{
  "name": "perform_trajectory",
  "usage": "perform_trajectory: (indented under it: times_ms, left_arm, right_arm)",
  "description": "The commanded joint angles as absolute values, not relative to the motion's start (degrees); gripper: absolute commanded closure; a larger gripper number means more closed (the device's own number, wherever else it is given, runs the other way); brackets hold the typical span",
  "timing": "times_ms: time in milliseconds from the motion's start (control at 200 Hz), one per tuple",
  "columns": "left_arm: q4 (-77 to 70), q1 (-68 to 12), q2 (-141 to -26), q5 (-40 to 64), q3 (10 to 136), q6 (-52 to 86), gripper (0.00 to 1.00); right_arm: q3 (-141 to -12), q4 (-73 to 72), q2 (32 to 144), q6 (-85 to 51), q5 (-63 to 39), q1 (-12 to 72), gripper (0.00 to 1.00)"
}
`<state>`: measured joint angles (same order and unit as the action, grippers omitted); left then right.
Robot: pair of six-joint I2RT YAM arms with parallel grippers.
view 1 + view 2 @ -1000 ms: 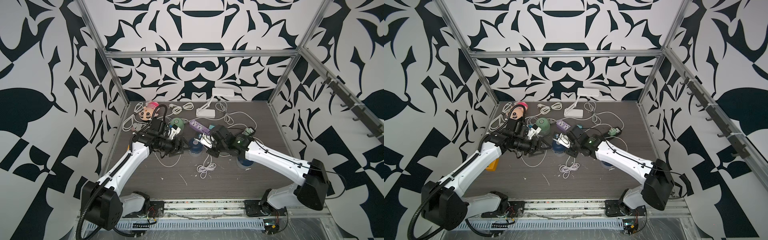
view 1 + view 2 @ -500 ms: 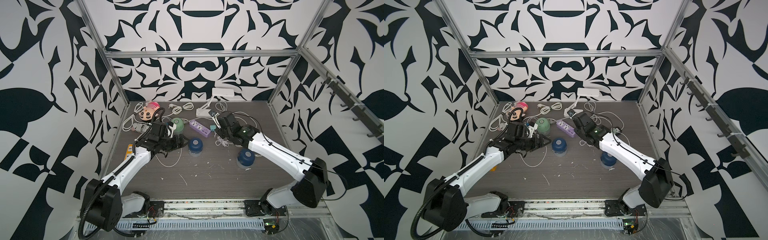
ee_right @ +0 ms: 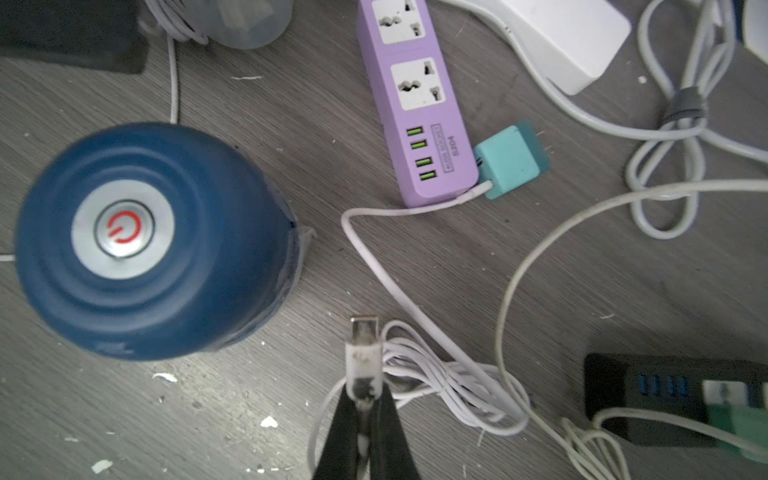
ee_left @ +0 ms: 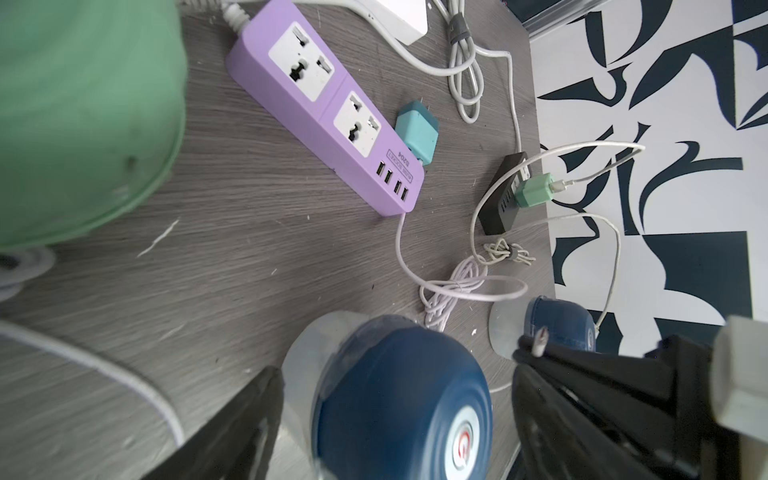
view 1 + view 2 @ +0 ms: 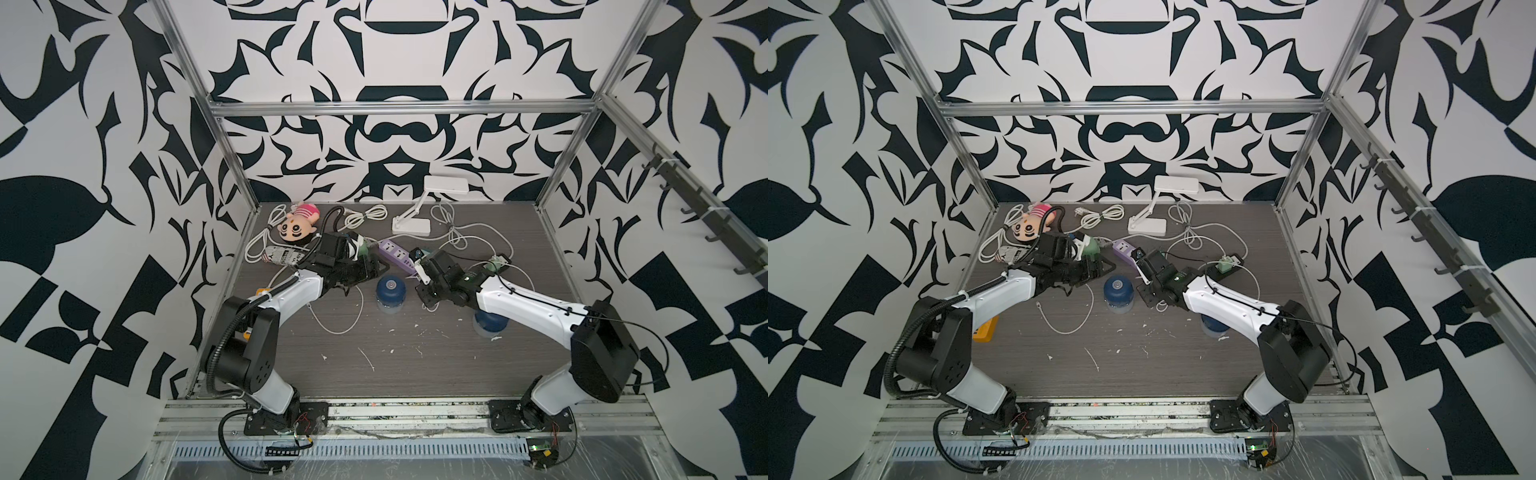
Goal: Charge the cordless meat grinders
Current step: Adjust the cordless meat grinder at the center of the board.
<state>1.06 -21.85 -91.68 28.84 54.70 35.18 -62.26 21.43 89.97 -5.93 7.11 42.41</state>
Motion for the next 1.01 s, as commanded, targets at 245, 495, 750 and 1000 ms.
perform_trajectory:
  times_ms: [245, 495, 750, 1000]
  left_arm:
    - [-11.52, -24.21, -91.36, 35.95, 48.64, 43.32, 0.12]
    - [-14.0, -27.58, -88.58, 36.3, 44.45, 47.13, 0.12]
    - [-11.63, -29.99, -78.09, 27.01, 36.55, 42.98, 0.1]
    - [-25.08, -41.37, -66.54, 4.84, 21.12, 27.46, 0.07]
  right_arm:
    - [-64.08, 16.81, 94.31, -9.58, 2.11, 42.28, 1.0]
    - [-62.14, 16.26, 93.55, -9.71, 1.77, 40.79, 1.0]
    - [-61.34, 16.56, 92.96, -8.14, -0.41, 40.09, 1.0]
    - [-61.61, 16.22, 94.0, -7.91, -2.78, 39.81, 1.0]
